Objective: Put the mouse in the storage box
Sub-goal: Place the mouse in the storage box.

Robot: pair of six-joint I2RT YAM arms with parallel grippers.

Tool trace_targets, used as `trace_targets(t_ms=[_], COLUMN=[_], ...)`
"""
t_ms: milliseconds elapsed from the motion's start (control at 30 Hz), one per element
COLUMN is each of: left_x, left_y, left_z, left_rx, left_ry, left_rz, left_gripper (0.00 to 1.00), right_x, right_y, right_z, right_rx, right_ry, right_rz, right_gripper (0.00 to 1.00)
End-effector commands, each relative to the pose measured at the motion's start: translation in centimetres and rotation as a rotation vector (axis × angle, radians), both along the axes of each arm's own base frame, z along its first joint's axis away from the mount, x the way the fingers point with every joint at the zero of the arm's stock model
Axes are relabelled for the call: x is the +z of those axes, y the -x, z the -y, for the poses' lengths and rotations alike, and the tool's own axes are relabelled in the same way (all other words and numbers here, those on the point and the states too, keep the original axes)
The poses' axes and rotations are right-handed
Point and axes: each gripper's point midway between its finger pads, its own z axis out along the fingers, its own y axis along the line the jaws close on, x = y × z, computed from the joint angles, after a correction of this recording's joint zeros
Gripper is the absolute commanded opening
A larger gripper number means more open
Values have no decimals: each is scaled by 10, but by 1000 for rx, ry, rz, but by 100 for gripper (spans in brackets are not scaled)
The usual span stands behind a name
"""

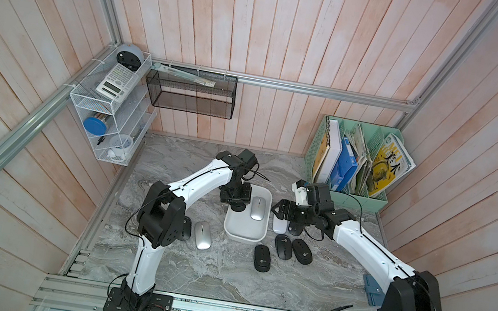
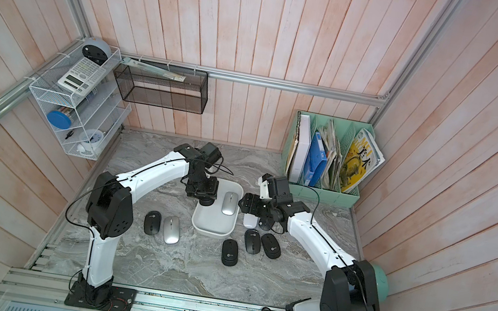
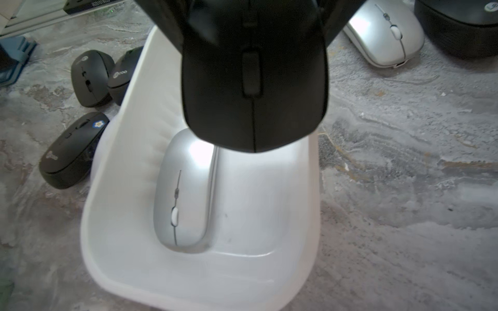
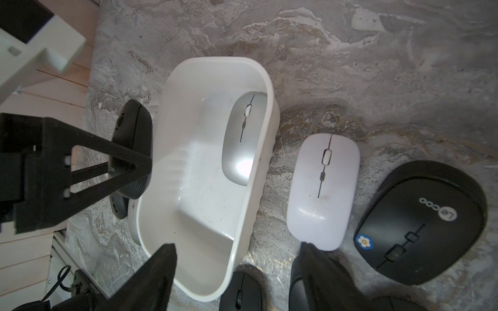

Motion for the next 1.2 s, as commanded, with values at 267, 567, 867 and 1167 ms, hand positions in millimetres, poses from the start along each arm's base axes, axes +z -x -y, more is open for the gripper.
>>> trace_targets(t_ms=[267, 567, 867, 1167], left_x=[-38, -59, -74, -86], left_y=[-8, -26, -38, -39], left_z=[12, 17, 18, 13], left_rx=[-51, -28, -3, 25], left_ry=[-65, -91, -116, -113], left_rz=[-45, -23, -32, -50], left_gripper=[46, 46, 47, 49], right_x=[-5, -14, -15, -19], right_y=[14, 17, 20, 21], right_z=[10, 11, 10, 10], right_rx=[8, 9, 14, 16], right_ry=[23, 24, 19, 21], right_rz=[-13, -30, -35, -42], right_gripper=[78, 78, 78, 78])
